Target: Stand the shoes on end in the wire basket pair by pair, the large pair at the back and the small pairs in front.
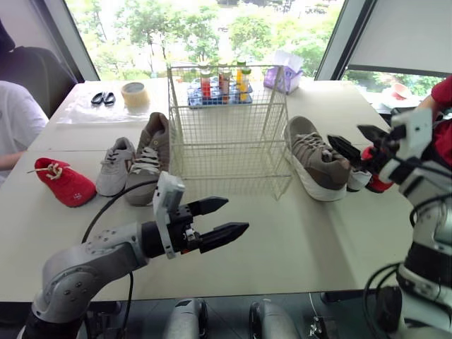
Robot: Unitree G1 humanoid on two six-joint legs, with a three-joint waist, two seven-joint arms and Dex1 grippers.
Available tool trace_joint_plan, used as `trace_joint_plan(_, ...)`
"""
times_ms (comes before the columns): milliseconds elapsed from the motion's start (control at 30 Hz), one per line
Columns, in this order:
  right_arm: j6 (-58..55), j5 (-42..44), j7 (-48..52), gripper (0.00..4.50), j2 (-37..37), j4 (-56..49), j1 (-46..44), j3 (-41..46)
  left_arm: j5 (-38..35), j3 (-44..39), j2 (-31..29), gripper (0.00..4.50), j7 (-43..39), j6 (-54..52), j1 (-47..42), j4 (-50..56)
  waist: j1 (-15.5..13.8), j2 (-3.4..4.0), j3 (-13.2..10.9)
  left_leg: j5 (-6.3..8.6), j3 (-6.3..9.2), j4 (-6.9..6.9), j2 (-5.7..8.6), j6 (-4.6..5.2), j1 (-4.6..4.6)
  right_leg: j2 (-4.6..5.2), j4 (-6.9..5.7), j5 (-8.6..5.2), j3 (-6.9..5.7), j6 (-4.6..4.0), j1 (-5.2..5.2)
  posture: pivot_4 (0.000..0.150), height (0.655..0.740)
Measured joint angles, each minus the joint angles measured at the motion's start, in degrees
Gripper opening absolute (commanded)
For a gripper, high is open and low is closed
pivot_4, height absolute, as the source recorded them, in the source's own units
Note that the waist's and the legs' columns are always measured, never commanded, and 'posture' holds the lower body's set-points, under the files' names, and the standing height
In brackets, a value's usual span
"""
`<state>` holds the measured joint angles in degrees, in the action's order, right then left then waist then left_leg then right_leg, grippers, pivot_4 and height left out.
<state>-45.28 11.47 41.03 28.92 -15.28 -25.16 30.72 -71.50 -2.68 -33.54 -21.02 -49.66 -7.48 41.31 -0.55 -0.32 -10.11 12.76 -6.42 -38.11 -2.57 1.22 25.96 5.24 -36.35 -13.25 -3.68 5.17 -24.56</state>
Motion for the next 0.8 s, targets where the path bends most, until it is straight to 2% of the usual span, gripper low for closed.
trace_joint_plan(200, 3.9, 2.48, -2.6, 4.42, -1.6, -0.37, 6.9, -2.28, 0.16, 1.26, -1.78, 4.5, -0.58, -0.07, 0.71, 0.05, 0.14, 0.01, 0.0, 0.02, -0.01, 0.07, -0.08, 0.0, -0.3, -0.03, 0.06, -0.14, 0.06, -0.24, 0.21, 0.15, 0.7351)
trace_joint_plan(367, 8.08, 3.28, -4.51, 4.42, -1.78, 4.3, 6.96, -5.87, 0.91, 1.77, -3.31, 4.5, -1.69, -0.26, 1.49, -0.11, 0.08, 0.02, 0.01, 0.02, -0.02, 0.08, -0.1, 0.01, -0.3, -0.05, 0.09, -0.15, 0.07, -0.26, 0.22, 0.15, 0.7351)
trace_joint_plan(600, 19.58, 1.03, -8.82, 4.42, -2.02, 16.82, 6.59, -9.89, 1.77, 1.79, -4.15, 4.5, -2.09, -0.26, 1.86, -0.3, 0.07, 0.02, 0.01, 0.02, -0.01, 0.09, -0.11, 0.01, -0.32, -0.09, 0.14, -0.16, 0.09, -0.27, 0.26, 0.15, 0.7351)
trace_joint_plan(800, 22.81, 2.37, -9.7, 4.42, -2.78, 19.58, 6.32, -10.35, 2.26, 1.78, -4.6, 4.5, -2.14, -0.25, 2.06, -0.29, 0.1, 0.03, 0.01, 0.03, -0.01, 0.11, -0.16, 0.01, -0.32, -0.09, 0.16, -0.16, 0.1, -0.27, 0.26, 0.15, 0.7351)
